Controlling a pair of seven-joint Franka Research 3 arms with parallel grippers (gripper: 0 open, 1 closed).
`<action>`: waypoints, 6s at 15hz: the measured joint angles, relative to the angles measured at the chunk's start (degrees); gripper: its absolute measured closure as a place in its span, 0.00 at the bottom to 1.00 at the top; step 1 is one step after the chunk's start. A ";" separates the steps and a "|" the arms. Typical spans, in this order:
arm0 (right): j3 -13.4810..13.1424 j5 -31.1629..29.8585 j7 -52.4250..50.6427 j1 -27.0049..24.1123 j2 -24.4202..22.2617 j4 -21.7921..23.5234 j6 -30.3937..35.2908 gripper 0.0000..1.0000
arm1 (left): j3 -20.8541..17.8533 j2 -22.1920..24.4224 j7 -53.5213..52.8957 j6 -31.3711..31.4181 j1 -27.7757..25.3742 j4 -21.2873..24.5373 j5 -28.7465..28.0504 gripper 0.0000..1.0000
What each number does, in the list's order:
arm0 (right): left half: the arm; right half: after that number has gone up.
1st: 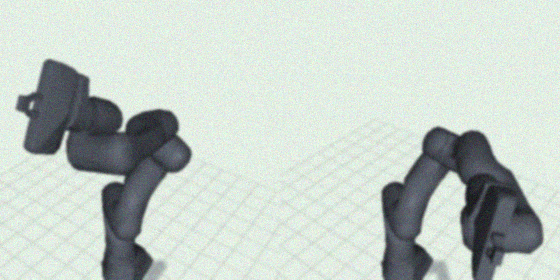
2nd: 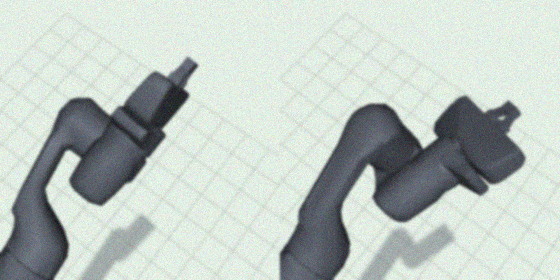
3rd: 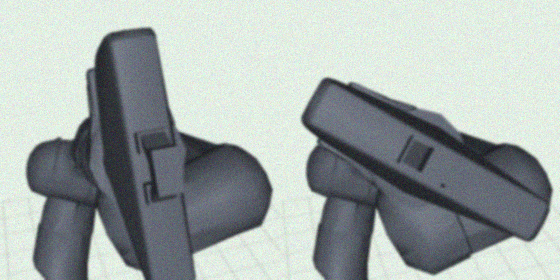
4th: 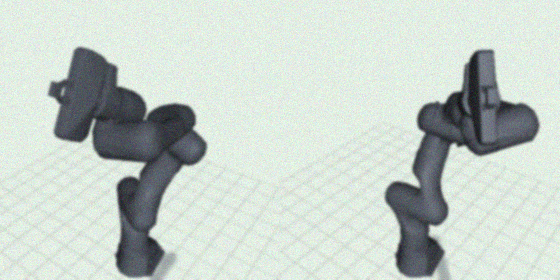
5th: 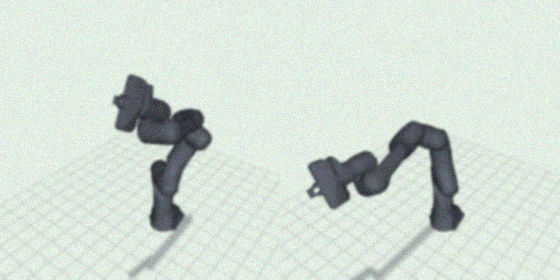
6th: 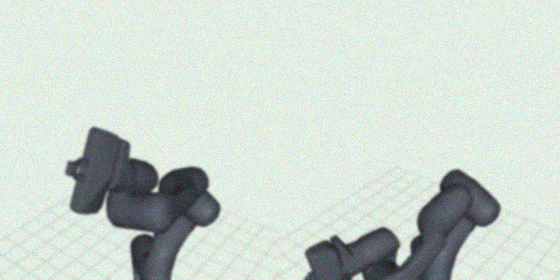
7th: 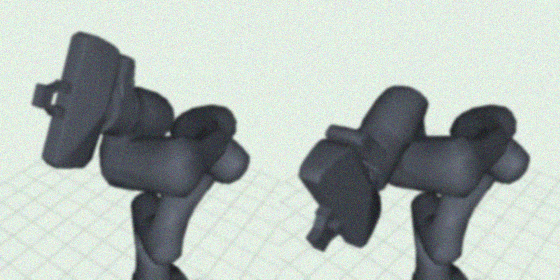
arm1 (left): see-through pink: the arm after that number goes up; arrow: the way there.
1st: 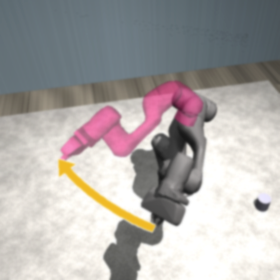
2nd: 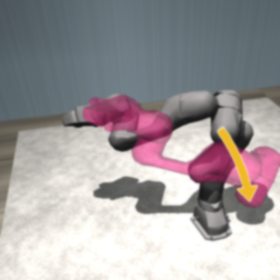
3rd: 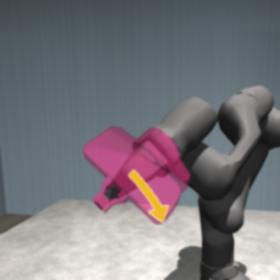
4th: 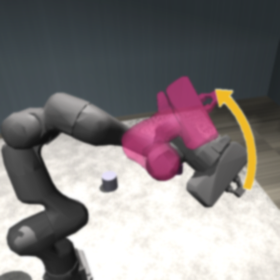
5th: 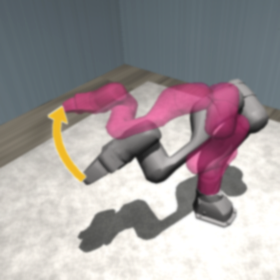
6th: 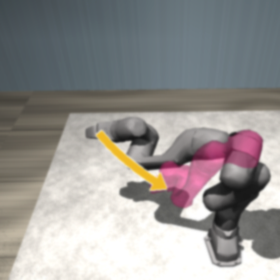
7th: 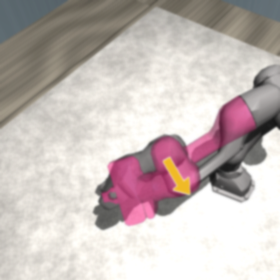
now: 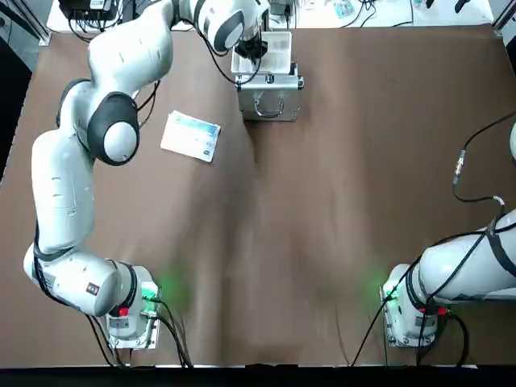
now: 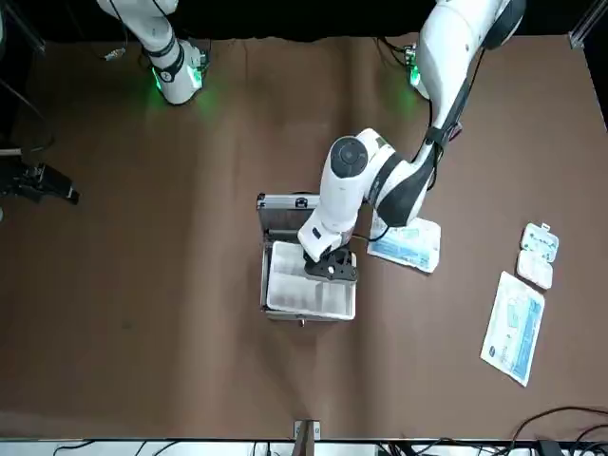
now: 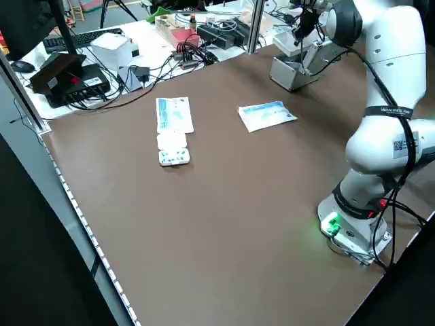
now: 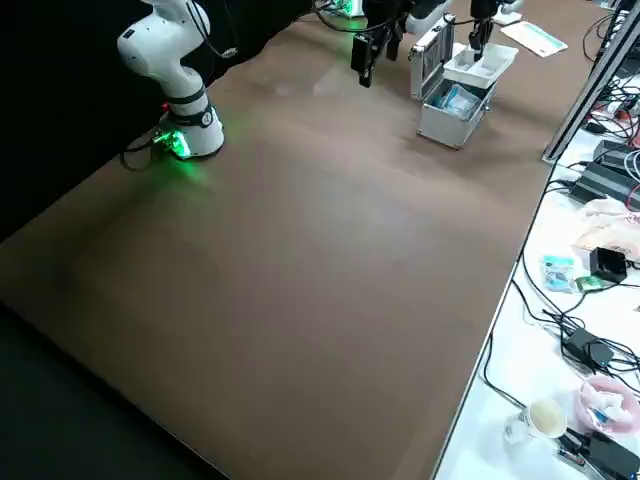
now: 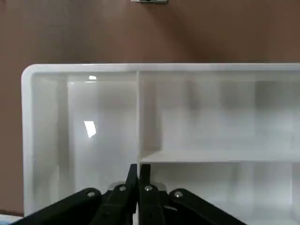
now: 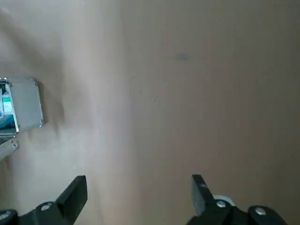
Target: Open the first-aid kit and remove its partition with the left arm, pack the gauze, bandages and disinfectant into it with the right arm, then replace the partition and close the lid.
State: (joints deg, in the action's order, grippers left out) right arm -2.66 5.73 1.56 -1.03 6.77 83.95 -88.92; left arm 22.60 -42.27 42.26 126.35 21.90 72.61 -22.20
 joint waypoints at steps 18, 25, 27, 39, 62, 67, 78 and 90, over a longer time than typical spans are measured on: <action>-0.62 -0.25 -0.11 1.40 -3.92 1.46 -1.56 0.01 | -0.22 -4.16 0.56 0.48 1.79 -0.98 0.00 0.96; -0.08 -2.33 -0.85 2.33 -3.91 1.78 -1.54 0.01 | -0.22 -4.40 1.62 0.46 1.87 -1.01 0.00 0.96; -0.18 -2.38 -0.85 2.30 -3.91 1.82 -1.63 0.01 | -0.22 -4.43 1.65 0.45 1.87 -1.01 0.00 0.96; -0.43 -2.36 -0.88 2.22 -3.91 2.07 -2.03 0.01 | -0.24 -5.01 3.11 -1.28 3.10 -1.07 0.00 0.96; -0.07 -2.36 -0.88 2.42 -3.91 2.11 -2.13 0.01 | -3.68 -5.64 3.55 -0.12 5.59 -1.96 0.00 0.96; -0.03 -2.36 -0.89 2.54 -3.91 2.12 -2.13 0.01 | -3.73 -5.84 3.55 0.09 5.59 -1.99 0.00 0.96; 0.04 -2.36 -0.89 2.97 -3.90 2.20 -2.14 0.01 | -4.17 -5.97 4.04 0.21 6.03 -2.01 0.00 0.96; 0.05 -2.36 -0.92 3.04 -3.89 2.20 -2.16 0.01 | -4.28 -6.52 6.27 2.10 6.47 -1.92 0.00 0.96</action>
State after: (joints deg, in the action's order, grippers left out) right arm -2.61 3.37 0.64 2.01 2.87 86.15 -91.09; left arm 18.32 -48.79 48.53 128.46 28.37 70.69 -22.20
